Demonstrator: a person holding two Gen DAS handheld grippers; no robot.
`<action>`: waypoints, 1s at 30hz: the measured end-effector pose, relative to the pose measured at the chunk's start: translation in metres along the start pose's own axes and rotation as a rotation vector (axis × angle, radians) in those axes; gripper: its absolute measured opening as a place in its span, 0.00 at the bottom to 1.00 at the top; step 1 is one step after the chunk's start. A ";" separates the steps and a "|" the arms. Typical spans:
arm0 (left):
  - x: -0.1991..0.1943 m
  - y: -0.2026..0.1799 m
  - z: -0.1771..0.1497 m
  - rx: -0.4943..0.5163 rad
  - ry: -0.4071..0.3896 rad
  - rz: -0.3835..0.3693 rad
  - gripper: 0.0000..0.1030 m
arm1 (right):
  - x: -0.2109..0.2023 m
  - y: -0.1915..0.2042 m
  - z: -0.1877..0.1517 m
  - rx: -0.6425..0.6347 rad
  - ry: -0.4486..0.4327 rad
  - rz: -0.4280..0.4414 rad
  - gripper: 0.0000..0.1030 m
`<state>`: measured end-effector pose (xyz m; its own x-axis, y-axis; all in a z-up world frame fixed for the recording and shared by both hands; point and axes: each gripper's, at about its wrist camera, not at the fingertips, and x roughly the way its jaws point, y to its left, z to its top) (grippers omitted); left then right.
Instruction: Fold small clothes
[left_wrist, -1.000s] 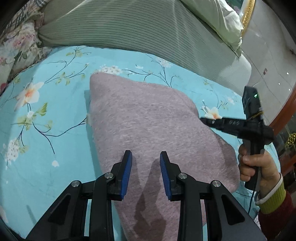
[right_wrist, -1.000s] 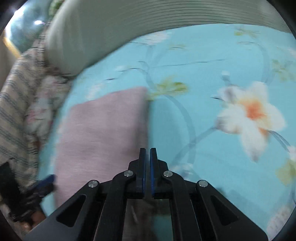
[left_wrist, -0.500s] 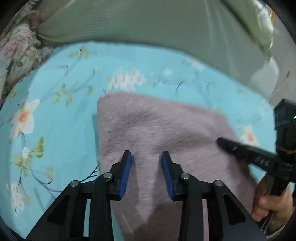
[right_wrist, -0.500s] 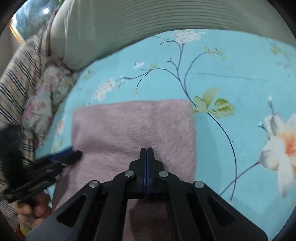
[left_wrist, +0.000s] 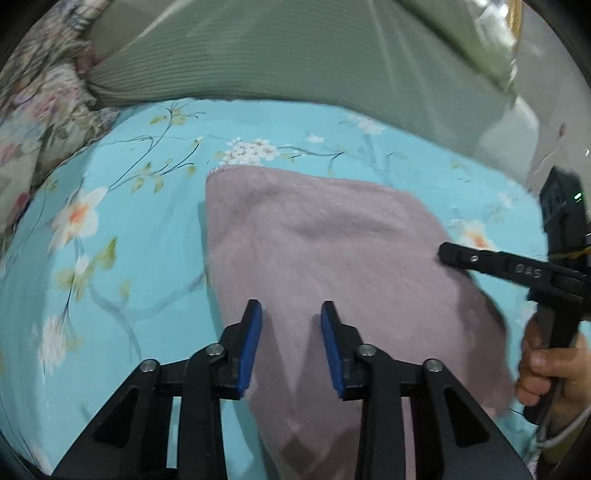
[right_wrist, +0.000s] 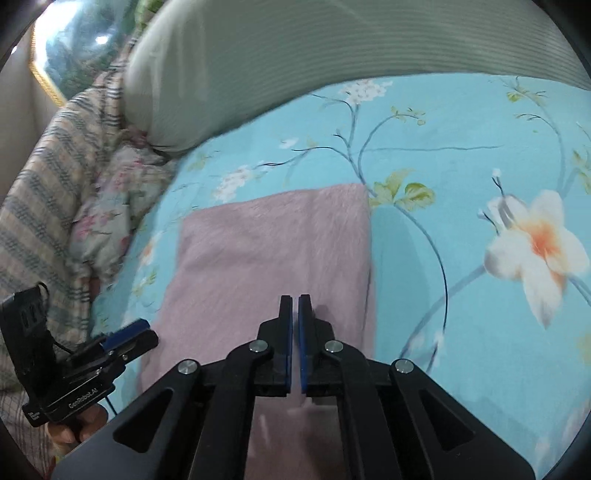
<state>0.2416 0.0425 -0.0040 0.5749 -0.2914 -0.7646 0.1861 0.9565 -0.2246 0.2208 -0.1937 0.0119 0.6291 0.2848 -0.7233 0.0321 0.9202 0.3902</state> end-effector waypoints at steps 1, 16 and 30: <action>-0.013 -0.001 -0.012 -0.013 -0.015 -0.064 0.24 | -0.007 0.003 -0.009 -0.004 0.003 0.008 0.04; -0.033 -0.017 -0.117 -0.051 0.051 -0.101 0.20 | -0.036 0.002 -0.104 -0.078 0.064 -0.095 0.03; -0.042 -0.035 -0.136 0.000 0.026 0.000 0.20 | -0.044 0.006 -0.124 -0.134 0.056 -0.148 0.03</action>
<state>0.1026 0.0235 -0.0460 0.5542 -0.2906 -0.7800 0.1857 0.9566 -0.2244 0.0975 -0.1672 -0.0244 0.5812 0.1543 -0.7990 0.0151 0.9796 0.2003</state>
